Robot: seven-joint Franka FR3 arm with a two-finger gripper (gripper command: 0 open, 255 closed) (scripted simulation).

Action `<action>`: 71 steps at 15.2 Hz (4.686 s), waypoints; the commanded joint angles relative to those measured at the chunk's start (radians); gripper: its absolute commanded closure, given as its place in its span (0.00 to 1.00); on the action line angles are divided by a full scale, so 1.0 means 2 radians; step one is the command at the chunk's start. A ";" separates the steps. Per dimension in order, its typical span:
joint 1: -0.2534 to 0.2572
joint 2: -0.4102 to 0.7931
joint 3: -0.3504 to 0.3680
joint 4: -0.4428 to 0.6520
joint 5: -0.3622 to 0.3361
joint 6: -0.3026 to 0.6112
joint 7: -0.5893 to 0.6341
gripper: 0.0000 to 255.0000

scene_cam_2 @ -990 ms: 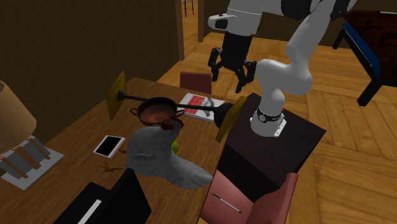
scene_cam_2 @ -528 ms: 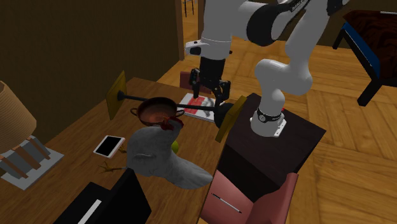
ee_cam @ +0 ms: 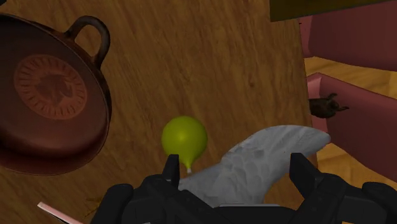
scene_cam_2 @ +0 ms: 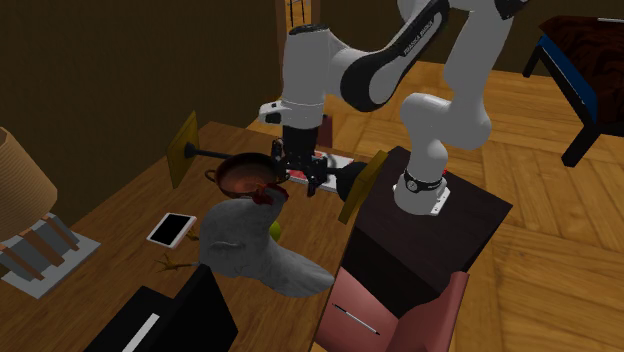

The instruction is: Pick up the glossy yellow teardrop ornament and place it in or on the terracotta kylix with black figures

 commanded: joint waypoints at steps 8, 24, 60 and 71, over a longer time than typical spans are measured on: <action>0.027 0.191 -0.061 0.070 0.144 0.093 -0.169 0.00; 0.024 0.250 -0.048 0.077 0.206 0.133 -0.214 0.00; 0.026 0.135 -0.059 0.138 0.083 -0.019 -0.106 1.00; 0.004 0.126 -0.086 0.173 0.077 -0.070 -0.145 1.00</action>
